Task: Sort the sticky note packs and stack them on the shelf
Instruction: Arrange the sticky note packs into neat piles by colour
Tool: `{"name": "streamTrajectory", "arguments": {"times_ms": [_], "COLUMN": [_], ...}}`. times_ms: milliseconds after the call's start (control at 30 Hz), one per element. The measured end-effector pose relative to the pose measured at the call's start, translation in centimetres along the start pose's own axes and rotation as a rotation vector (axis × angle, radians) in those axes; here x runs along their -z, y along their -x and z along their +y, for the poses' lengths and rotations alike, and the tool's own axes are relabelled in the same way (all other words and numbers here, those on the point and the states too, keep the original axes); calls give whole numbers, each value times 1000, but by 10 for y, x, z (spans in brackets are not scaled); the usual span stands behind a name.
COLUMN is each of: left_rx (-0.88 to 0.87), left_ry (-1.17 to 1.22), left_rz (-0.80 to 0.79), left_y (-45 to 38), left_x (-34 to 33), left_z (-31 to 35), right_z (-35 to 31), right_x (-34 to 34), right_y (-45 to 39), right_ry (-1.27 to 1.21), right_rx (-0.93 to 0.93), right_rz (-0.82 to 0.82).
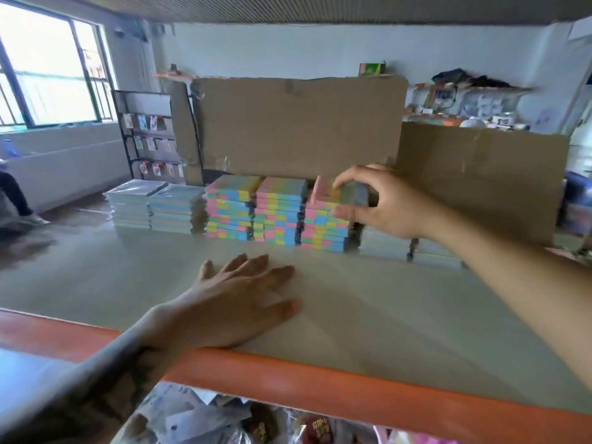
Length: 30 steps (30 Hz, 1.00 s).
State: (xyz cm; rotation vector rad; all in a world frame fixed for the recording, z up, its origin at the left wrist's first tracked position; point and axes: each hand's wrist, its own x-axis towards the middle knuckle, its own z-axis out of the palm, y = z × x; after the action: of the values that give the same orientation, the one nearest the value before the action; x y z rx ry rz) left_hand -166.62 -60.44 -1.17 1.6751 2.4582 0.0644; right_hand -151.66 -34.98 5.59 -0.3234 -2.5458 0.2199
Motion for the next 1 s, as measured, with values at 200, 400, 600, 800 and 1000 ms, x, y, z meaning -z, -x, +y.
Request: {"name": "streamTrajectory", "arguments": {"times_ms": [200, 400, 600, 800, 1000], "left_rx": [-32, -51, -42, -44, -75], "left_ry": [15, 20, 20, 13, -35], "left_rz": [38, 63, 62, 49, 75], "left_y": [-3, -2, -3, -2, -3], "left_x": [-7, -7, -8, -5, 2], "left_z": [-7, -7, -7, -6, 13], "right_z": [21, 28, 31, 28, 11], "right_x": [-14, -24, -25, -23, -10], "right_y": [-40, -42, -42, -37, -8], "right_ry": [-73, -117, -97, -79, -27], "right_rx": [-125, -143, -153, -188, -137], "right_rz": [-96, -154, -158, -177, -22]}}
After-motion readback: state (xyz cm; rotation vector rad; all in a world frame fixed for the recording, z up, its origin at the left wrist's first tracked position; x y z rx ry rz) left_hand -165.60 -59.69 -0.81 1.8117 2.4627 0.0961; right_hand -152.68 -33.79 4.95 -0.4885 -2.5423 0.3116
